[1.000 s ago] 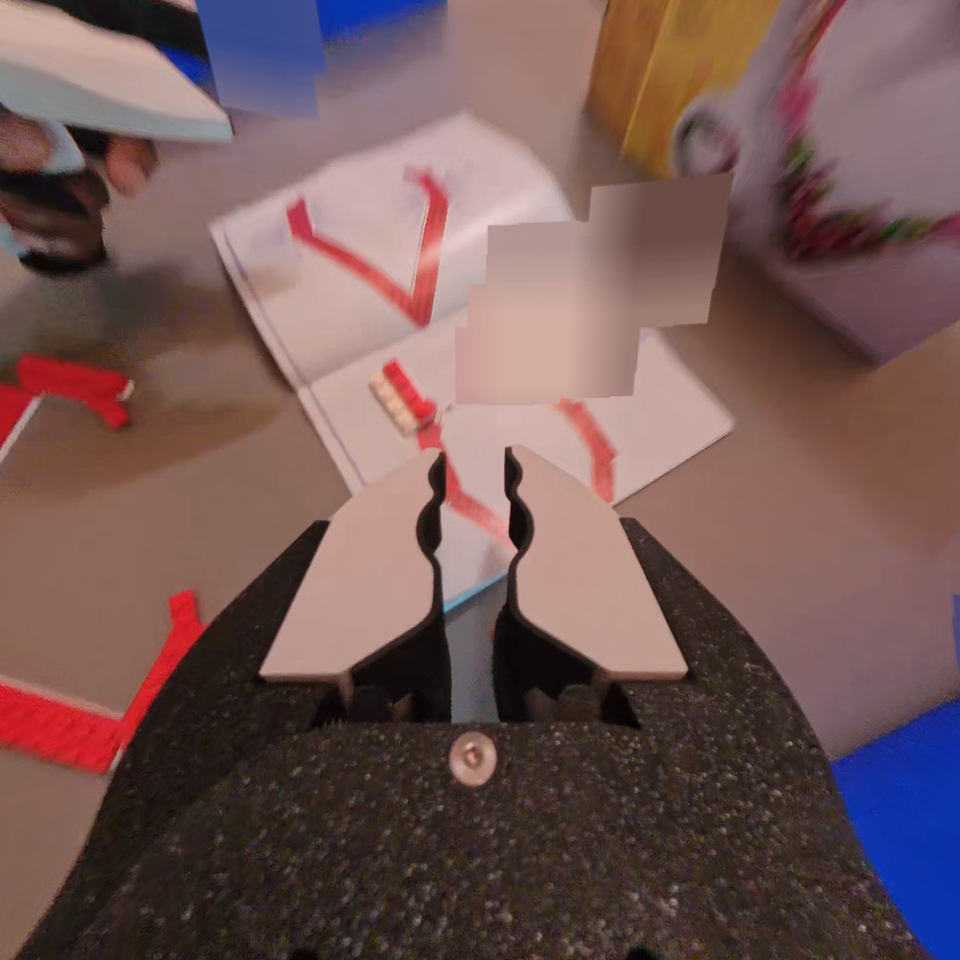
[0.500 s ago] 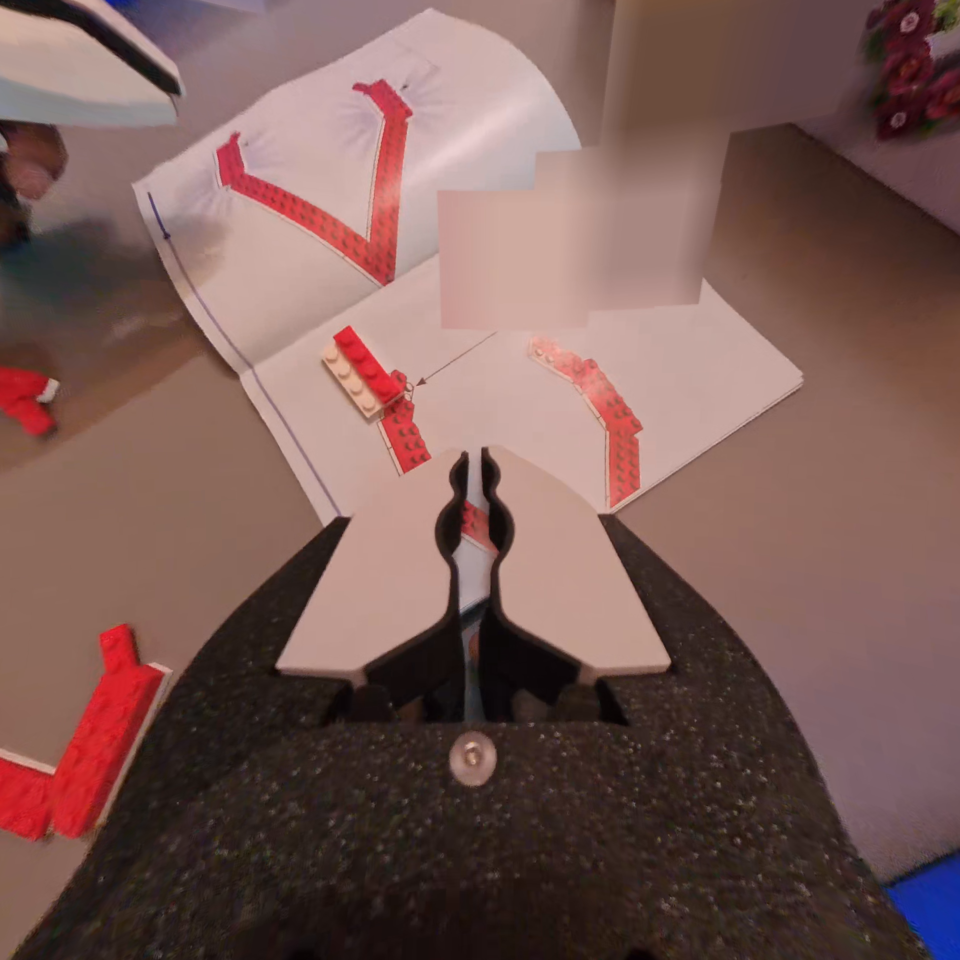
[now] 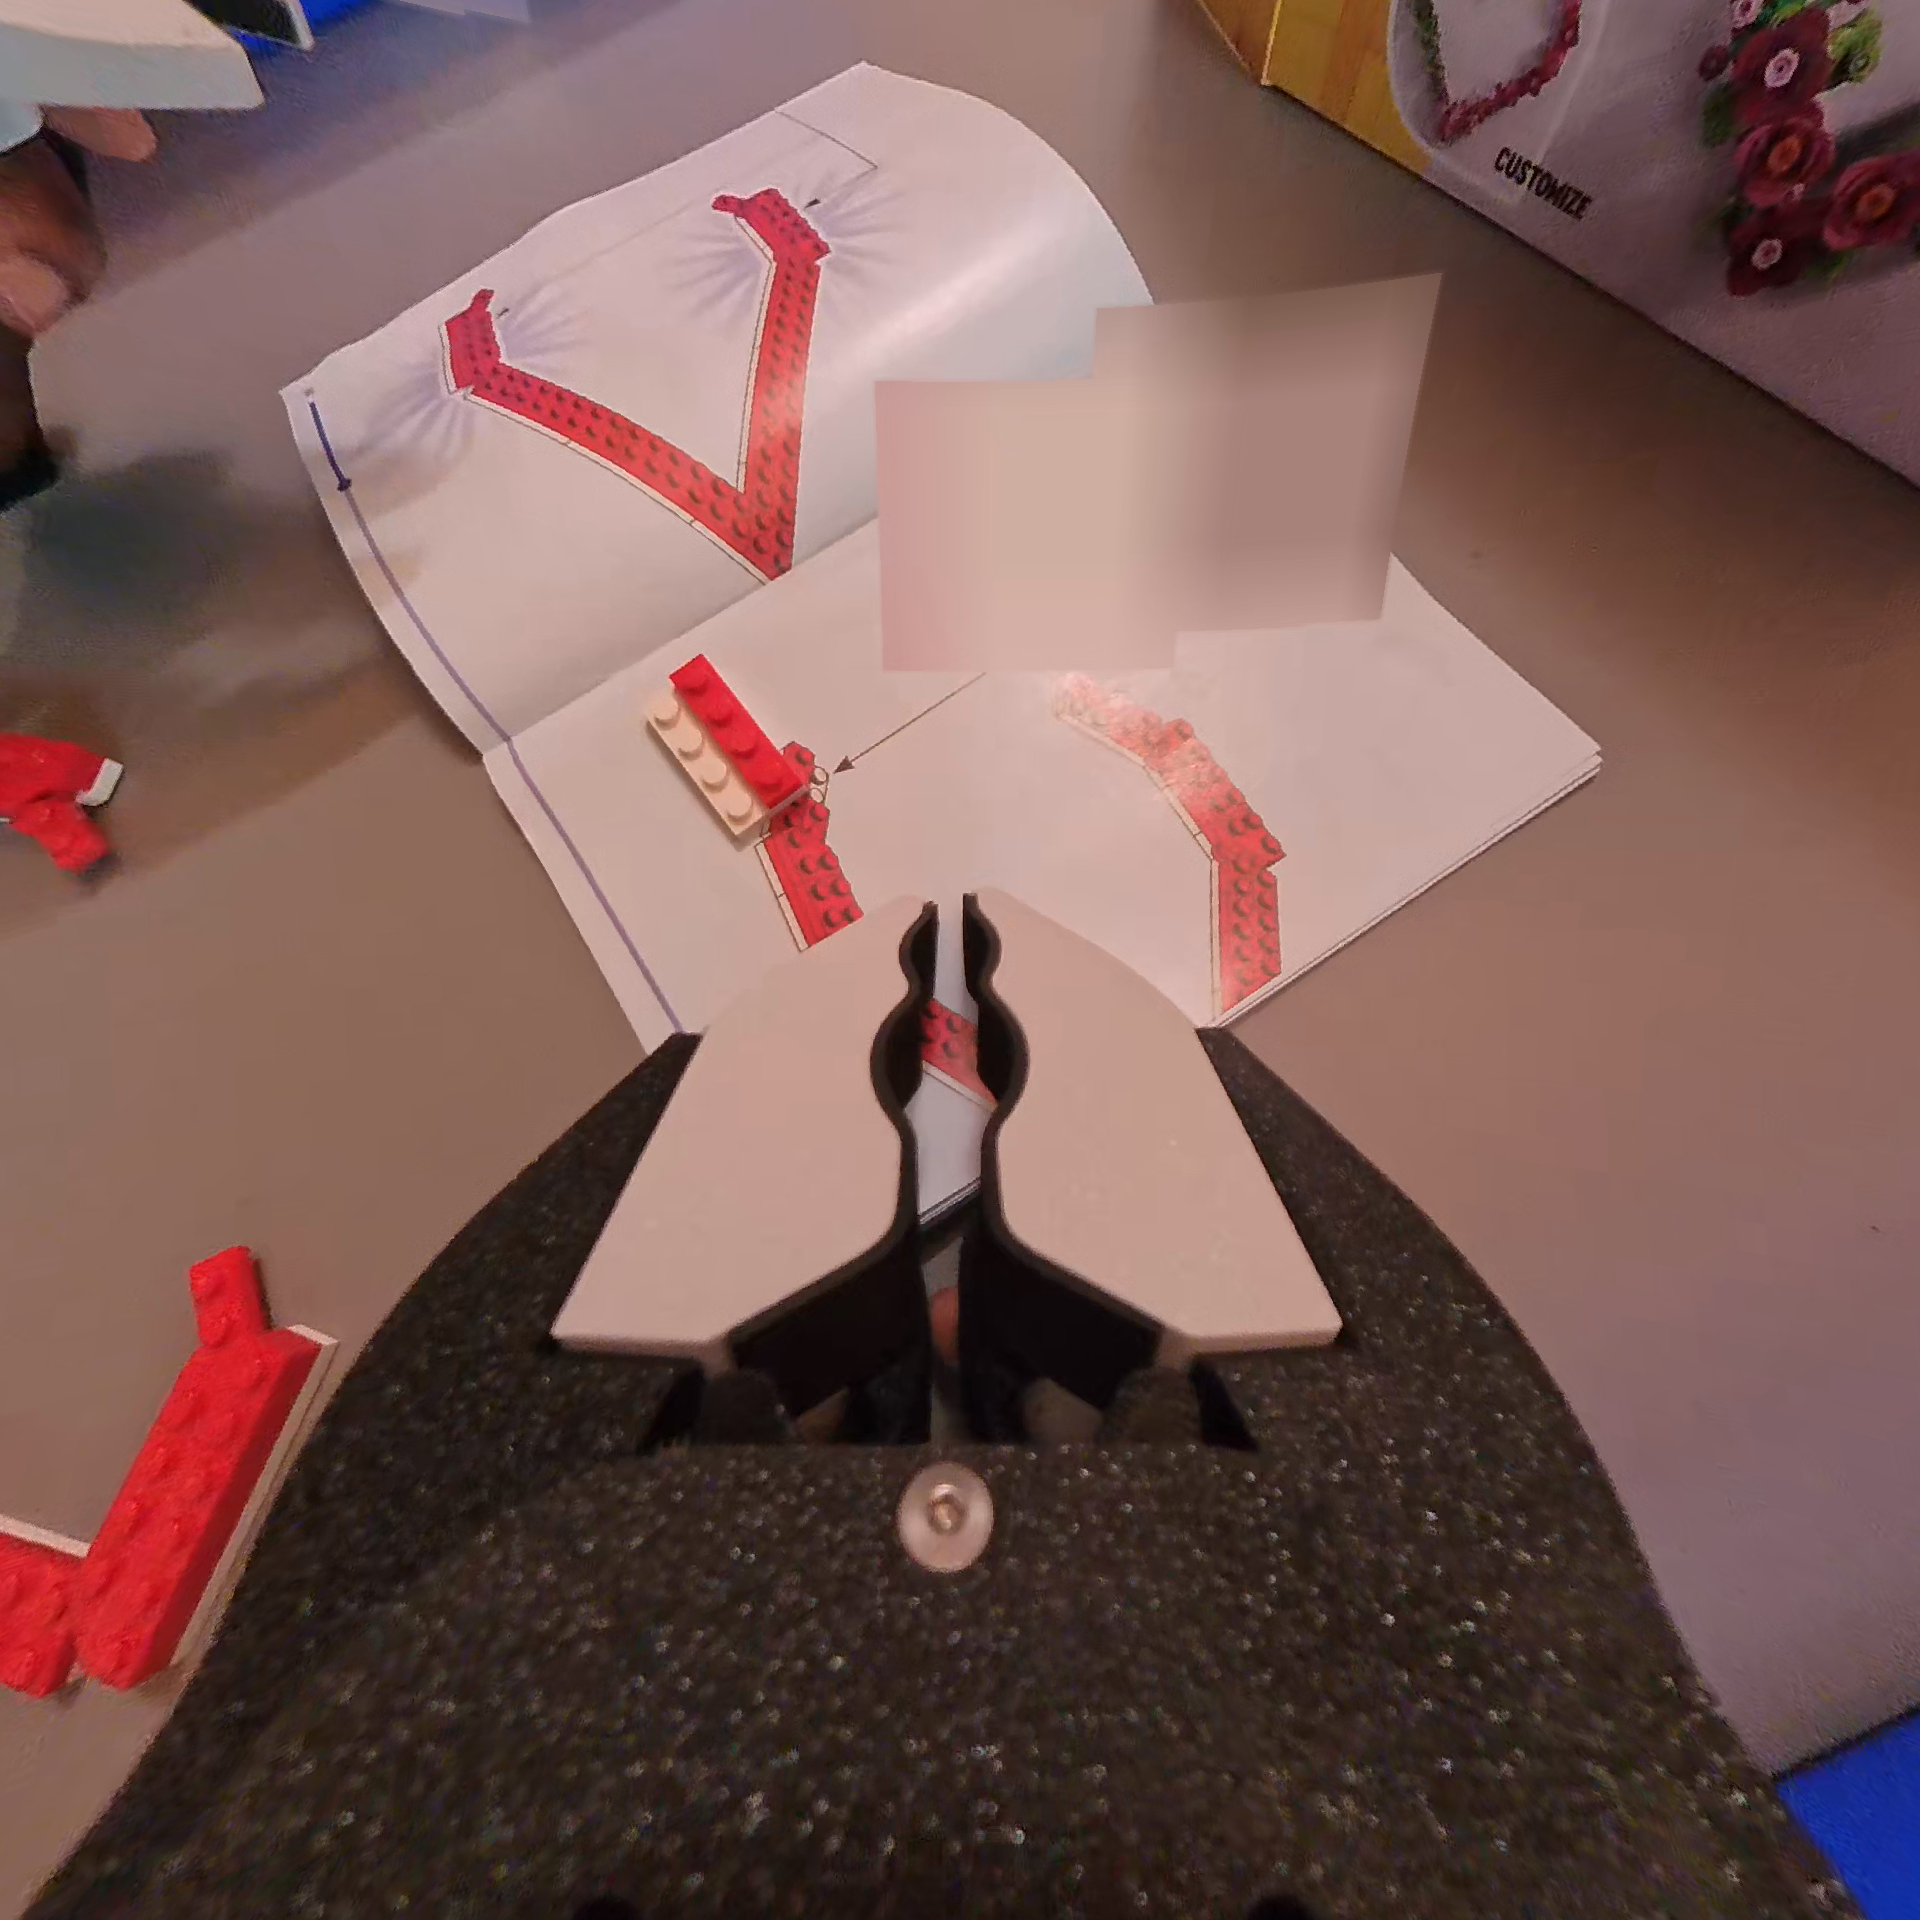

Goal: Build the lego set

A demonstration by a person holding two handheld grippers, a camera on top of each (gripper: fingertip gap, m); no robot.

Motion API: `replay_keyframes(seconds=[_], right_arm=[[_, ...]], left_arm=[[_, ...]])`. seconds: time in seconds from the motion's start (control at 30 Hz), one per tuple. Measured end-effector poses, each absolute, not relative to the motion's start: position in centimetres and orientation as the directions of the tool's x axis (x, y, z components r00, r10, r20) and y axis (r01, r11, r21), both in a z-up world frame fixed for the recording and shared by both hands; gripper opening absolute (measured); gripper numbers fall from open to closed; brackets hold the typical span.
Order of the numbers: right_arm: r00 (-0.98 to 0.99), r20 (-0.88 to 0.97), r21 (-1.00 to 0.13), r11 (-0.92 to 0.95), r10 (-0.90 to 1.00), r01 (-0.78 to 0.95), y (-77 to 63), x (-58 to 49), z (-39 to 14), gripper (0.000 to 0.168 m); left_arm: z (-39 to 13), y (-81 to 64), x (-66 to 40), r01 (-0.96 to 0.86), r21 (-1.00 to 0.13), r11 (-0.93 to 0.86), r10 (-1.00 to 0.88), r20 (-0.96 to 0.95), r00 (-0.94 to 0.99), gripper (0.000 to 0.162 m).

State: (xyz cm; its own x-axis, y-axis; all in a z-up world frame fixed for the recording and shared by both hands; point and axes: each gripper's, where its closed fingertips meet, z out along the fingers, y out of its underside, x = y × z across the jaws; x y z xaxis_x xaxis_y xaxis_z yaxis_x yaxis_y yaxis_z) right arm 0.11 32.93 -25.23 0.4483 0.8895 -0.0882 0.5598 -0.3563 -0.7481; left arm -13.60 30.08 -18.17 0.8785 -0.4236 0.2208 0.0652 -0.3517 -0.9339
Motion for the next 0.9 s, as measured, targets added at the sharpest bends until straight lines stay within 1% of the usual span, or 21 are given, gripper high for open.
replay_keyframes(seconds=[0.3,0.43,0.5,0.53,0.57,0.6,0.67,0.73,0.77,0.83,0.9], right_arm=[[0.446,-0.088,-0.748,-0.355,0.891,0.561,32.9,0.2,-25.2,0.004],[0.445,-0.066,-0.738,-0.344,0.893,0.58,32.8,0.3,-25.2,0.004],[0.447,-0.007,-0.718,-0.316,0.894,0.621,33.0,0.9,-25.1,0.011],[0.429,0.037,-0.72,-0.274,0.903,0.638,33.1,1.1,-24.8,0.014],[0.397,0.056,-0.739,-0.229,0.916,0.633,32.9,0.9,-24.2,0.018],[0.353,0.038,-0.766,-0.2,0.935,0.611,32.1,0.4,-23.4,0.021],[0.217,-0.064,-0.817,-0.176,0.974,0.549,29.5,-1.0,-21.6,0.027],[0.047,-0.166,-0.828,-0.165,0.985,0.536,26.1,-2.1,-20.7,0.034],[-0.022,-0.19,-0.822,-0.147,0.982,0.55,24.6,-2.5,-20.7,0.035],[-0.116,-0.159,-0.805,-0.061,0.98,0.59,22.4,-3.0,-21.3,0.035],[-0.167,-0.072,-0.783,0.049,0.983,0.62,21.1,-3.4,-22.0,0.031]], left_arm=[[-17.9,30.0,-13.7,0.074,-0.933,-0.351,-0.423,0.229,0.877,0.015],[-17.6,29.7,-13.4,0.035,-0.934,-0.357,-0.445,0.202,0.872,0.018],[-16.9,29.3,-13.1,0.018,-0.937,-0.349,-0.473,0.193,0.86,0.02],[-16.4,29.1,-13.1,0.013,-0.941,-0.338,-0.487,0.186,0.853,0.021],[-15.8,28.6,-13.0,0.003,-0.938,-0.346,-0.507,0.189,0.841,0.023],[-15.3,27.7,-12.7,-0.019,-0.93,-0.368,-0.541,0.197,0.817,0.026],[-14.6,25.8,-12.5,-0.091,-0.908,-0.41,-0.598,0.192,0.778,0.031],[-14.7,23.7,-12.5,-0.184,-0.875,-0.447,-0.637,0.167,0.752,0.035],[-15.2,22.5,-12.5,-0.241,-0.848,-0.472,-0.658,0.157,0.737,0.038],[-16.9,20.8,-12.7,-0.33,-0.788,-0.52,-0.667,0.134,0.733,0.042],[-19.5,19.1,-12.9,-0.419,-0.715,-0.56,-0.676,0.101,0.73,0.048]])
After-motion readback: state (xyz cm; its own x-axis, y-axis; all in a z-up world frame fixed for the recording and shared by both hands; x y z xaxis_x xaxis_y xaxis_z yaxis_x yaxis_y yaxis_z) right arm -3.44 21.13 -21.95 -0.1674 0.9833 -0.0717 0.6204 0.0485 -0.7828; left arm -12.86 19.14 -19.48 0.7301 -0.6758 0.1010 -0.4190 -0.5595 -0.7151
